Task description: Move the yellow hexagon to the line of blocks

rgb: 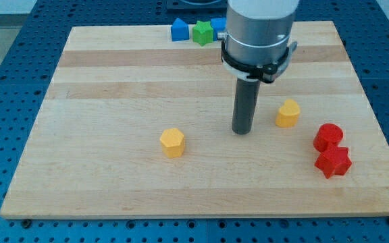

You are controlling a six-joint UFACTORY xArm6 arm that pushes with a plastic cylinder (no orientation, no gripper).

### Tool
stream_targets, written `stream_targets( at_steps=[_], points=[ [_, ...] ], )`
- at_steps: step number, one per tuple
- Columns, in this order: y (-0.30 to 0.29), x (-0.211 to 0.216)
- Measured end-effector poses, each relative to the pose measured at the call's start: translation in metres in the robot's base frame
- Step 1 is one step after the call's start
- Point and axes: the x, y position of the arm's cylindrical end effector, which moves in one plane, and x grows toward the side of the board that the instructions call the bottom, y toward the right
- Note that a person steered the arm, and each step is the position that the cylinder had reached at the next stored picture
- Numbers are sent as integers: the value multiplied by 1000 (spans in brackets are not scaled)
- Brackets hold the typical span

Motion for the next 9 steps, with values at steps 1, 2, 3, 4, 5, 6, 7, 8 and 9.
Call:
stream_targets(
  at_steps=[1, 2, 3, 4, 5, 6, 7, 8, 9],
  points=[
    [47, -24],
    [112, -27],
    [133, -27],
    [108, -30],
    [18, -30],
    [-102, -30],
    [-204, -10],
    [-211, 42],
    [-161, 56]
  ],
)
